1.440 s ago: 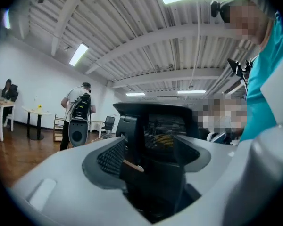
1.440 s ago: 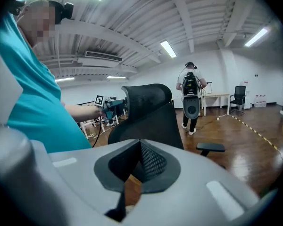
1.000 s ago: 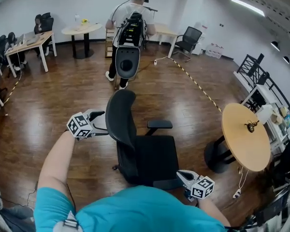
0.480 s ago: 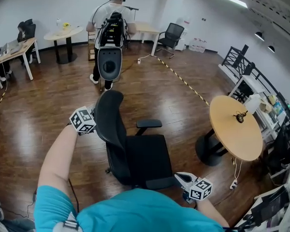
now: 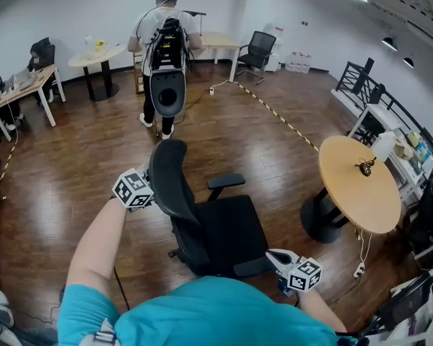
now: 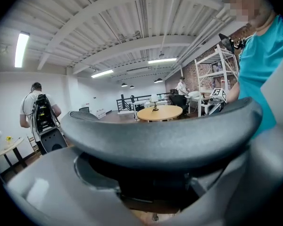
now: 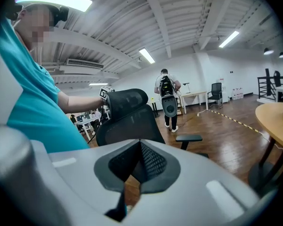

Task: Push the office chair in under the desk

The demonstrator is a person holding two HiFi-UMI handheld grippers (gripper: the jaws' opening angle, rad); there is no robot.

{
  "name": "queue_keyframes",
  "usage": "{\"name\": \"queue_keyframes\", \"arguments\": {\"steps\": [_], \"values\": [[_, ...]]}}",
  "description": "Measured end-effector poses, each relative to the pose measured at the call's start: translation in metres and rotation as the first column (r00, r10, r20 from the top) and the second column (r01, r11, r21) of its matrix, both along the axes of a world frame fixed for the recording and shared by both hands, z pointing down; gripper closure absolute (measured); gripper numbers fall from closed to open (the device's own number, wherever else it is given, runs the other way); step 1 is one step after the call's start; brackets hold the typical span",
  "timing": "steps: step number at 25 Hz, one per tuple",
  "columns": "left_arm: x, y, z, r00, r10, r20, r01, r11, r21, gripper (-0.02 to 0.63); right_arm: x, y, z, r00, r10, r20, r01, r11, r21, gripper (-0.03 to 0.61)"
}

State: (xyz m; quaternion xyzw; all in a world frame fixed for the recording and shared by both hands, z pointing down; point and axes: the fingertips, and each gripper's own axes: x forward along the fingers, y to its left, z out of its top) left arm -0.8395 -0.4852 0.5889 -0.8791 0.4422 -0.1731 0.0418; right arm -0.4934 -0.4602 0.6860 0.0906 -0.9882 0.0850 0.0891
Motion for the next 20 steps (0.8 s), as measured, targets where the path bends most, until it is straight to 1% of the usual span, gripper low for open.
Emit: {"name": "queue_keyframes", "arguments": {"steps": [4, 5, 6, 7, 10, 13, 16, 20], "values": [[0.013, -0.004, 0.002, 1.0, -0.011, 0.004, 0.011, 1.0, -0.008, 0.075, 0.005, -0.004, -0.006, 1.0, 0.014, 0.018, -0.014, 1.0, 0.0, 0.578], [0.018, -0.005, 0.001, 1.0, -0.013, 0.003, 0.013, 1.0, -0.006, 0.089, 0.009, -0.005, -0.007, 1.0, 0.018, 0.019, -0.018, 1.0, 0.001, 0.578], [0.023, -0.006, 0.001, 1.0, -0.013, 0.0, 0.013, 1.0, -0.002, 0.172, 0.011, -0.006, -0.006, 1.0, 0.023, 0.019, -0.023, 1.0, 0.002, 0.578], [0.027, -0.005, 0.002, 1.0, -0.008, -0.006, 0.008, 1.0, 0.002, 0.181, 0.013, -0.005, -0.004, 0.999, 0.027, 0.02, -0.027, 1.0, 0.004, 0.578], [0.042, -0.002, 0.008, 0.999, 0.009, -0.051, -0.008, 1.0, 0.015, 0.19, 0.017, -0.005, 0.006, 0.999, 0.032, 0.019, -0.032, 0.999, 0.021, 0.578], [0.06, -0.023, 0.01, 0.996, 0.003, -0.089, 0.0, 1.0, 0.03, 0.193, 0.031, -0.019, 0.012, 0.999, 0.05, 0.01, -0.05, 0.998, 0.033, 0.578], [0.076, -0.052, 0.014, 0.995, 0.004, -0.1, -0.001, 1.0, 0.031, 0.193, 0.047, -0.034, 0.018, 0.995, 0.093, 0.022, -0.093, 0.996, 0.016, 0.578], [0.09, -0.064, 0.016, 0.995, 0.017, -0.101, -0.016, 1.0, 0.016, 0.195, 0.061, -0.026, 0.022, 0.989, 0.143, 0.033, -0.143, 0.99, 0.008, 0.578]]}}
